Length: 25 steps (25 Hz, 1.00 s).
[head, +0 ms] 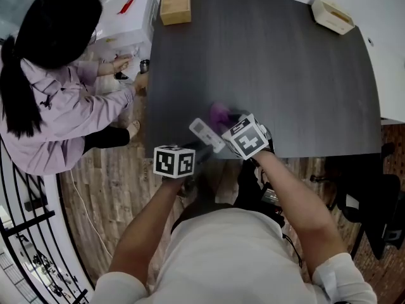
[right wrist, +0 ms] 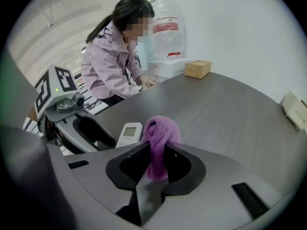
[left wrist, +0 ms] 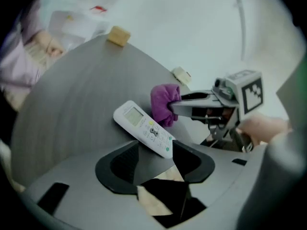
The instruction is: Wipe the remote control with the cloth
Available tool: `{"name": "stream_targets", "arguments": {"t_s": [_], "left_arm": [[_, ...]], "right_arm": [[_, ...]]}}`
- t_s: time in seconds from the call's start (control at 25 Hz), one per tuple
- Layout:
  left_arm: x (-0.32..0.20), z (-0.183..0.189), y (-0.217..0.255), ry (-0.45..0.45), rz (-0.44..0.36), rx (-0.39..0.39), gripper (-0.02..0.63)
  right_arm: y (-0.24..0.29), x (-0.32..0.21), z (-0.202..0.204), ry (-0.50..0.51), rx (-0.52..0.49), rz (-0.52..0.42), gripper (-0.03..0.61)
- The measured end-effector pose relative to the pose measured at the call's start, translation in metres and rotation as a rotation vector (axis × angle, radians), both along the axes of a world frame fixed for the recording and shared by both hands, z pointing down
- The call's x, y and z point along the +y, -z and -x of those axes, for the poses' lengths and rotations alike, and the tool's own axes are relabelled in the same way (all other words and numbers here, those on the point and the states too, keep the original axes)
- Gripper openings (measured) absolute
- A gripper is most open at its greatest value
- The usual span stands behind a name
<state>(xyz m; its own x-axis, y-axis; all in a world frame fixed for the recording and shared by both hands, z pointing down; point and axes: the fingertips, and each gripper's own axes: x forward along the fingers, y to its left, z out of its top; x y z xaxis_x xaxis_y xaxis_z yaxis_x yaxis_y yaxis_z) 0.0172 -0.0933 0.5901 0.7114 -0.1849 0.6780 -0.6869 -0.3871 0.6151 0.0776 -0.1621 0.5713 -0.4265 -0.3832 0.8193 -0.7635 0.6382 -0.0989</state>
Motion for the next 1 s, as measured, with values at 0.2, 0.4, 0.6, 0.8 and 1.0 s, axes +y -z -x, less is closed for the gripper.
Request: {"name": "stream_targets", "arguments": {"t_s": [0.2,0.4,0.6,0.8,1.0], "left_arm": [[-0.020,0.016,0.026,-0.605,-0.601,-0.421,0.209],[-0.029,-0.013,0.016,-1.164,-0.877,-0.606,0.209],[-0.016,-0.017,0.005,-1.474,-0.913,-0.636,0.218],[-0.008,-0.012,0.003,-1.615,-0.879,-0.633,0.268],[-0.012,-0.012,-0.016,-1.651,-0.854,-0.712,0.270]], "right_arm": [[-0.005,0.007,-0.025,-0.041,-0.009,-0.005,0.087],[-0.007,0.012,-0.032,-0.057,-0.020,0.000,0.087],[-0.006,0.018,-0.046,-0.084,-0.019,-0.009,0.087],[-0.007,0.020,-0.053,-0.106,-0.027,-0.006,0.087],[-0.008,0.024,-0.052,-0.109,-0.032,-0.008,0.087]]}}
